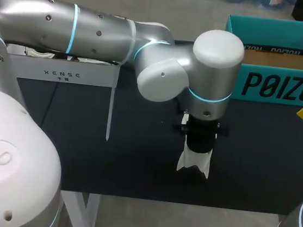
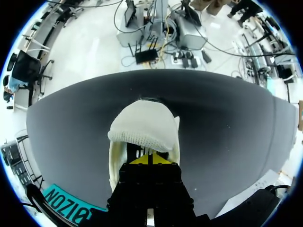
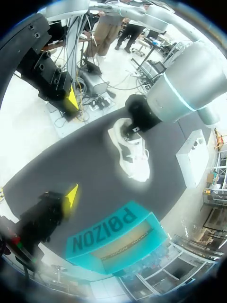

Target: Take the shoe out of the shoebox, open the shoe tongue, remove and reinsert the insole, then place the shoe into the shoebox

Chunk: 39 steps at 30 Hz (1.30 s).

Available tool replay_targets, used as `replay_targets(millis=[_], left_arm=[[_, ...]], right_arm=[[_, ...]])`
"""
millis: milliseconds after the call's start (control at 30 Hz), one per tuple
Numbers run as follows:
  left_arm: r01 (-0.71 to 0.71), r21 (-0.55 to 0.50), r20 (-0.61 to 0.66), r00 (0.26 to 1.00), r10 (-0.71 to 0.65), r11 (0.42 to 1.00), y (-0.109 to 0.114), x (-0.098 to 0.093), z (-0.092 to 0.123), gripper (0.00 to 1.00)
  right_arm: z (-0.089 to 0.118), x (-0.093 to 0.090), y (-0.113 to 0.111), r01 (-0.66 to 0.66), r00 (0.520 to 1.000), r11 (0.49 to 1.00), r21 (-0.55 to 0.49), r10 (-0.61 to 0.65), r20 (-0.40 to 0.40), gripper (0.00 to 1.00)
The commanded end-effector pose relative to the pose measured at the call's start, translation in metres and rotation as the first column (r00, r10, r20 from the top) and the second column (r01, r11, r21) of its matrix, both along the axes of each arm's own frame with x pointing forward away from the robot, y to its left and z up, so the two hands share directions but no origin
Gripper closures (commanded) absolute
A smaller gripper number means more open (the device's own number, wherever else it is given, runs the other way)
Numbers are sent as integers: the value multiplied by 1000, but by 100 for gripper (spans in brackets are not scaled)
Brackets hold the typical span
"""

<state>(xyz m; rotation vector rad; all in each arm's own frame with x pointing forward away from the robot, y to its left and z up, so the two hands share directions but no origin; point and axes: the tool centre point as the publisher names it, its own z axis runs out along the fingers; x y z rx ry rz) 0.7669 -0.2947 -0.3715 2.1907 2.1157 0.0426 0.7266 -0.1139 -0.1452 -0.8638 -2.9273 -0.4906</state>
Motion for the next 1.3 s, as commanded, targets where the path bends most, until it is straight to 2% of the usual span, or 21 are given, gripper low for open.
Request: replay_targets(millis=[33, 300, 333, 367, 400, 433, 467, 933, 1067, 1300], left_arm=[[16, 19, 62, 998, -17, 1000, 2, 4, 16, 100], [33, 65, 89, 995, -39, 997, -6, 19, 5, 100], [31, 58, 85, 996, -36, 998, -7, 19, 4, 88], [30, 43, 79, 996, -33, 999, -9, 20, 2, 56], [26, 44, 80, 996, -29, 999, -9, 21, 2, 50], [13, 41, 78, 997, -16, 999, -11, 22, 0, 13], [4, 32, 78, 997, -6, 999, -11, 22, 0, 0], [-35, 24, 96, 995, 32, 999, -4, 21, 8, 0], [-41, 19, 125, 991, 38, 999, -3, 21, 21, 0], [-34, -5, 203, 979, 34, 999, -7, 28, 58, 0]], right_arm=[[0, 2, 0, -1, 1000, 1000, -1, 1, -5, 0], [0, 2, 0, -1, 1000, 1000, -1, 1, -5, 0], [0, 2, 0, -1, 1000, 1000, -1, 1, -5, 0], [0, 2, 0, -1, 1000, 1000, -1, 1, -5, 0], [0, 2, 0, -1, 1000, 1000, -1, 1, -5, 0], [0, 2, 0, -1, 1000, 1000, -1, 1, -5, 0], [0, 2, 0, -1, 1000, 1000, -1, 1, -5, 0], [0, 2, 0, -1, 1000, 1000, -1, 1, -5, 0], [0, 2, 0, -1, 1000, 1000, -1, 1, -5, 0], [0, 2, 0, -1, 1000, 1000, -1, 1, -5, 0]])
